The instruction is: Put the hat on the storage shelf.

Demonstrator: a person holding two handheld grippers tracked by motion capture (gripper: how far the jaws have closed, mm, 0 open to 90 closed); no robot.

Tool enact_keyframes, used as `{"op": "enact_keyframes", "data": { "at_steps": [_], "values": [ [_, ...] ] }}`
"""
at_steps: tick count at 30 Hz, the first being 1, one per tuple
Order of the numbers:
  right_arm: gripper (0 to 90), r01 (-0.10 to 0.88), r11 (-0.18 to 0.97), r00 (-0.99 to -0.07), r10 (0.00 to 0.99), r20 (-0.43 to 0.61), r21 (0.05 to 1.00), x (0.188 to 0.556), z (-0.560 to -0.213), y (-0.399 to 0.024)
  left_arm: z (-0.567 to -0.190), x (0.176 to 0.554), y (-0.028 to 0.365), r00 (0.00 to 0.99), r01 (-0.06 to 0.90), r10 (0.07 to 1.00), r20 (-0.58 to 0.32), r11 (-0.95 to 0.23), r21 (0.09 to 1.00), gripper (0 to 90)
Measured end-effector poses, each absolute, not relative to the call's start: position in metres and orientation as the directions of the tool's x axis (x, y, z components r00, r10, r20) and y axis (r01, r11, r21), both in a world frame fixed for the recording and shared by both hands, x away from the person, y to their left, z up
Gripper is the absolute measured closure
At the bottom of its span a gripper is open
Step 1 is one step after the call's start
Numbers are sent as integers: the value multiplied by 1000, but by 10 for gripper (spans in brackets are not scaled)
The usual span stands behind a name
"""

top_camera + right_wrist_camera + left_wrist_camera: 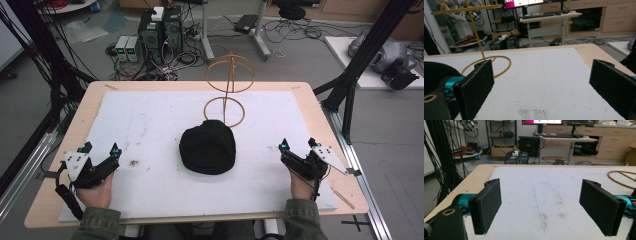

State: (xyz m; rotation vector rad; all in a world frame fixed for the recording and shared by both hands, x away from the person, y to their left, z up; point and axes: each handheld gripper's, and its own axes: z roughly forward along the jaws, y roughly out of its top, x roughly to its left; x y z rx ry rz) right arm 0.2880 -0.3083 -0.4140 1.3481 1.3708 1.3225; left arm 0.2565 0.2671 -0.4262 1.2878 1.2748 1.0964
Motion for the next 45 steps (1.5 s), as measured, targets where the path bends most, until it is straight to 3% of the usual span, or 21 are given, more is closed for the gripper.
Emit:
{"op": "enact_keyframes", "data": {
  "at_steps": [10,27,45],
  "values": [
    [49,158,-98,-191,973,127,983,298,-407,-291,-429,256,269,42,123,999,-30,24,992,183],
    [49,227,5,-377,922,83,974,311,-399,-255,-431,258,265,61,144,998,-9,1,990,183],
    [49,252,93,-511,858,51,963,322,-397,-225,-432,257,266,59,145,998,-18,9,989,180]
  ]
}}
